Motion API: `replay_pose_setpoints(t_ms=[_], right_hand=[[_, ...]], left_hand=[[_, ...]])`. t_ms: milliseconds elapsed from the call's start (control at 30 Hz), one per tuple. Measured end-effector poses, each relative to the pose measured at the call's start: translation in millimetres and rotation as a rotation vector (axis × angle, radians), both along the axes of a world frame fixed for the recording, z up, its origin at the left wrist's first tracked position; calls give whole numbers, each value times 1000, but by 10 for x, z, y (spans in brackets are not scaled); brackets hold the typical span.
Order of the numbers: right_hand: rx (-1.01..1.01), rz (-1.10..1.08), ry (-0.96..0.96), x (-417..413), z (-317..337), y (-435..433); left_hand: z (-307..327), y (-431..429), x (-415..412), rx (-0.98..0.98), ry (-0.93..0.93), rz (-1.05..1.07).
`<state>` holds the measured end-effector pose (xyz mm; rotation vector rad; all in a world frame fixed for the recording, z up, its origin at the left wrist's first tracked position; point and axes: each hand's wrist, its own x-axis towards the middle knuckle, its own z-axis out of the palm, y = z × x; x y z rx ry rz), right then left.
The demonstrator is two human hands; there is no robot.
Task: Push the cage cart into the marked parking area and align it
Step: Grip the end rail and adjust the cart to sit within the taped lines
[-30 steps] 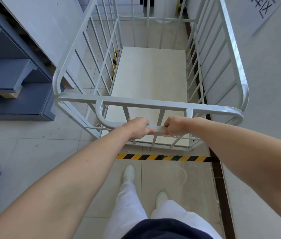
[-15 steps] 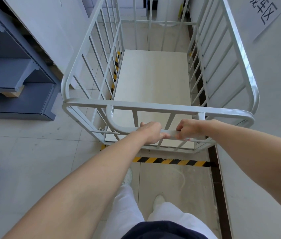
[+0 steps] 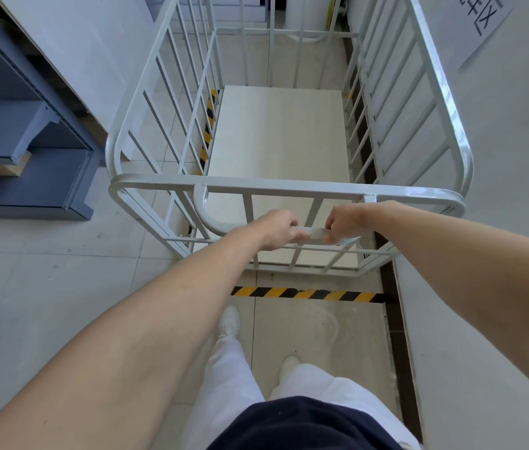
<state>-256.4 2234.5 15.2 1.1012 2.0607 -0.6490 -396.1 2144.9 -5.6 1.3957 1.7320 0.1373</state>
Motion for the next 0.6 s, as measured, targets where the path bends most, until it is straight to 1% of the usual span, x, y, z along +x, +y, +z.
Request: replay_pose_setpoints(t_ms=[33,133,233,300,433,600], right_hand=[[4,6,-2,2,17,-9],[30,43,4,-35,72,-28],[162,-18,146,-224,145,-31],[218,-63,253,-444,209,-83],[260,-89,414,-966,380,-304],[320,-101,498,-1786,514,-634]], left_hand=[[17,-17,-45,22,-34,16],[122,-95,-199,83,-56,81],[236,-173,-447,135,-16,121],[331,-242,-680,160,9,152],[508,-333,-1192,205,47,175],[673,-497,-1941,257,95,145]])
